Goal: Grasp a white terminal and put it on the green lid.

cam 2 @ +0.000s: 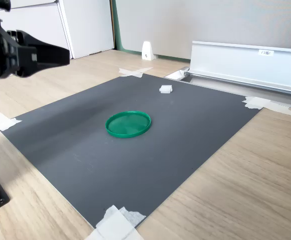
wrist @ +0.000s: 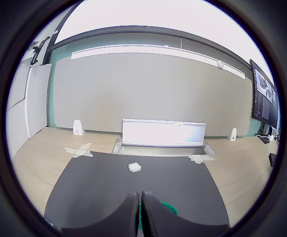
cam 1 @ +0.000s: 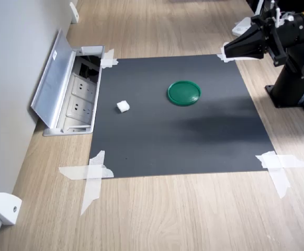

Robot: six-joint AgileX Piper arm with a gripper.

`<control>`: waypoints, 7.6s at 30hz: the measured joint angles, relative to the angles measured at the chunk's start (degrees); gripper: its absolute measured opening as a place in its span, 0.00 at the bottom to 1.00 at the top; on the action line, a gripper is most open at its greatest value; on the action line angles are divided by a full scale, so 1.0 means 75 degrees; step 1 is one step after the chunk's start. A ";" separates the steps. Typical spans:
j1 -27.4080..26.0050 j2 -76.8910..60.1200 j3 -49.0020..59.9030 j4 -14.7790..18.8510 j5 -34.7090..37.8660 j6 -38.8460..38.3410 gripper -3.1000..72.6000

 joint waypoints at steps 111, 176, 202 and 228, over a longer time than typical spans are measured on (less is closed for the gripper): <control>0.0196 1.5081 -1.1713 -0.0113 0.5663 -0.3408 0.93; 0.0196 1.2199 -0.9296 -0.0054 0.5587 -0.4967 0.45; -0.1291 1.0796 -0.5240 -0.0541 0.3462 -0.6538 0.45; -0.1291 1.1766 -0.5211 -0.0335 0.2674 -0.6653 0.80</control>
